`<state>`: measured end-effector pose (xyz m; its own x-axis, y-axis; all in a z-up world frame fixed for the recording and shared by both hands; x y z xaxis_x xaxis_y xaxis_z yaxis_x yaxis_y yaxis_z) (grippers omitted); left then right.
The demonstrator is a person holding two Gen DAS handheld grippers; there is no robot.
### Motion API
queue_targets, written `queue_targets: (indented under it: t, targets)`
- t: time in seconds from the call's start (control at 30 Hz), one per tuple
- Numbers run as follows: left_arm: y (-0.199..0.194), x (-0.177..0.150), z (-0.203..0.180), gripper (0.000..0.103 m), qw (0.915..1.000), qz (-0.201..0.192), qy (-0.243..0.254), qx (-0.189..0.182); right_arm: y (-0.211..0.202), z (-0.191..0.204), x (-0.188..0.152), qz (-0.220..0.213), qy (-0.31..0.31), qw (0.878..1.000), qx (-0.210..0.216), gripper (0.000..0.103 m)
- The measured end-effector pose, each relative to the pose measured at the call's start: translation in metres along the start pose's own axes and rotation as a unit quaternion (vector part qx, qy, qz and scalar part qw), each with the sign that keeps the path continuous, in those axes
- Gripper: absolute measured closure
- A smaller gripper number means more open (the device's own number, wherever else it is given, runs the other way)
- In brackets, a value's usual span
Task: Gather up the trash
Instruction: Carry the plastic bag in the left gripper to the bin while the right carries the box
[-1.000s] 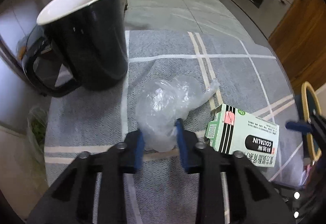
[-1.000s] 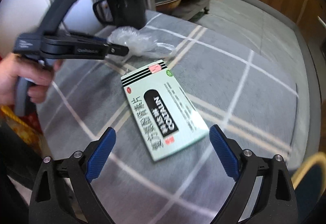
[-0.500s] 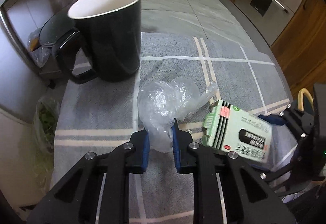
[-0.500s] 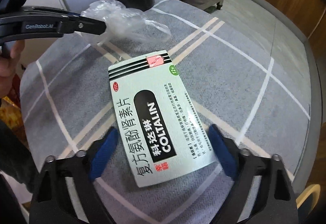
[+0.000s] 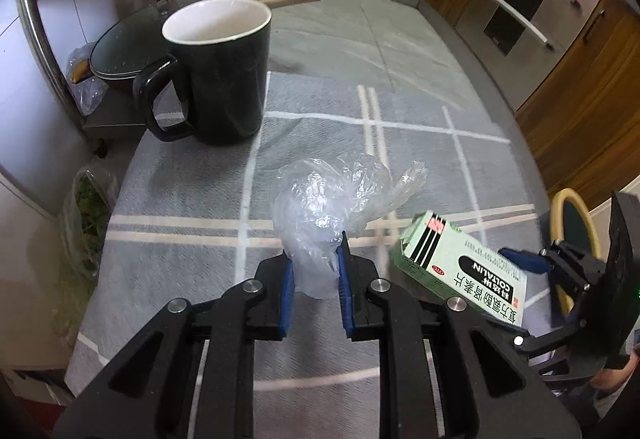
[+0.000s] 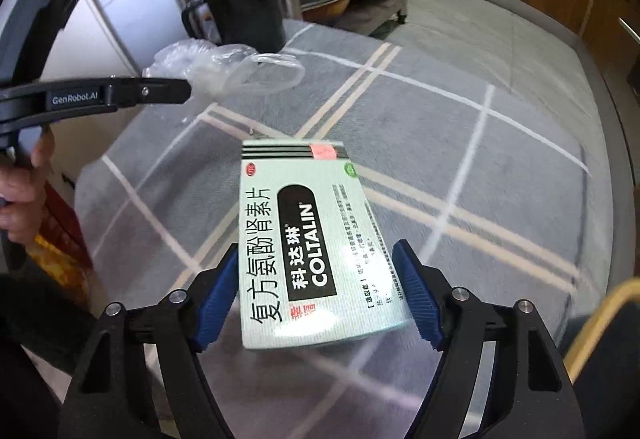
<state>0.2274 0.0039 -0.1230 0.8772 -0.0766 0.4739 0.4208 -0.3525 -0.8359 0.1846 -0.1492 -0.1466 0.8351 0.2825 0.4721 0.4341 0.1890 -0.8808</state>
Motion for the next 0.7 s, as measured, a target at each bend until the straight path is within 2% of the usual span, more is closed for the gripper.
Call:
queue_targets:
  t: [0.37,0.7]
  targets:
    - [-0.041,0.001,-0.048,0.087,0.9978,-0.049,0.017,-0.041,-0.078,-0.020,-0.028,-0.053,0.069,0.996,-0.022,0.028]
    - [-0.062,-0.006,-0.082,0.089,0.9945,-0.076,0.017,-0.070,-0.137,-0.043,-0.053,-0.105,0.124,0.986,-0.045,0.028]
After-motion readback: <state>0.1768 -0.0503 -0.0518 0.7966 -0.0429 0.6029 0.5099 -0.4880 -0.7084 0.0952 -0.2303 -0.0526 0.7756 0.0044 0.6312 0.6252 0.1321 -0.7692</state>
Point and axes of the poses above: each gripper's, at about its wrist camera, not at the fingertips, and y roughly the way its jaws point, z to its left, x to its top, the point moved 7 cm from there along y, roughly the way its jaws point, and after that the axes turned 6 degrees about -x, right-handed, at the moved point
